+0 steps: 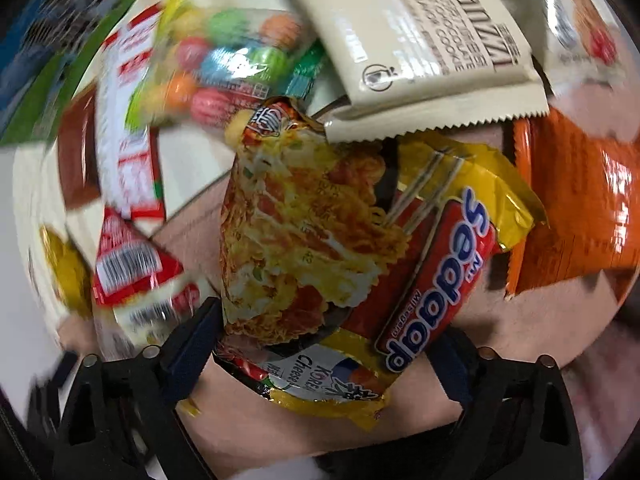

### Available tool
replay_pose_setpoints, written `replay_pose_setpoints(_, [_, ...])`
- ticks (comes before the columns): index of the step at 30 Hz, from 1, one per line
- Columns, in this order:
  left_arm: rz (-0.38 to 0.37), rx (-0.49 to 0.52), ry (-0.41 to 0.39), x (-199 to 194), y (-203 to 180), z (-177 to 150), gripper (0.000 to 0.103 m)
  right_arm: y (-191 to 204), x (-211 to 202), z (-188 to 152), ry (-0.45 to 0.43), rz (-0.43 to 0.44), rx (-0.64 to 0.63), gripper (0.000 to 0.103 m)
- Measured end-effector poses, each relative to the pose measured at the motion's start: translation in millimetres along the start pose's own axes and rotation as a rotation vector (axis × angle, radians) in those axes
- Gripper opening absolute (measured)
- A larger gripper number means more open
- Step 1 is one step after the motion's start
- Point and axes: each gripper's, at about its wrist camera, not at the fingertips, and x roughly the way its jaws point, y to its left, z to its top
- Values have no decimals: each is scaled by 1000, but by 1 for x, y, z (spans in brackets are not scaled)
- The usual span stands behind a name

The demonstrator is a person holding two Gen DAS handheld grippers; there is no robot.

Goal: Organize snacks
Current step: 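Grasp the pale bread bag with left tool while right tool grasps Sedaap noodle pack, then carry bread bag with left tool while right tool carries noodle pack into box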

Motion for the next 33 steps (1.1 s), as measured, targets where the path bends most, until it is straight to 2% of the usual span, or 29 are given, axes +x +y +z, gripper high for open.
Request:
replay_pose_setpoints(1, [-36,-19,7,3,2,1,71,2,0,-4,0,-10,-53,92])
replay_pose_setpoints(2, [-81,-53,21,6,5,2,58,2,1,-6,0,-20,-94,92])
replay_pose_setpoints(3, [-147,-115,42,10,11,1,52,3,2,-10,2,-35,-143,92])
replay_pose_setpoints(7, [-226,-291,78,16,28,-18,51,17,8,-32,24,-128,-394,90])
replay_pose_setpoints(10, [-261,-376,117,19,31,-39,51,32,13,-55,33,-215,-582,90])
replay_pose_setpoints(13, [-296,-427,140,26,29,-56,52,37,13,-67,-13,-264,-657,95])
replay_pose_setpoints(15, [-304,-443,140,31,27,-58,52,35,11,-70,-24,-241,-613,100])
replay_pose_setpoints(17, [-297,-448,136,35,26,-57,52,28,4,-69,-15,-163,-500,100])
replay_pose_setpoints(19, [-287,-447,124,37,23,-55,52,22,7,-66,-19,-123,-400,100])
replay_pose_setpoints(22, [-277,-445,117,38,21,-47,52,18,7,-61,-55,-123,-304,100])
replay_pose_setpoints(26, [-264,-438,99,45,5,-45,52,27,27,-48,-79,-181,-293,99])
replay_pose_setpoints(28, [-258,-440,85,37,-8,-57,52,37,44,-50,-98,-211,-309,90])
replay_pose_setpoints(30, [-238,-434,70,32,-11,-66,46,35,52,-60,-118,-200,-318,89])
replay_pose_setpoints(33, [-232,-446,55,26,-17,-80,44,25,49,-75,-126,-180,-327,88])
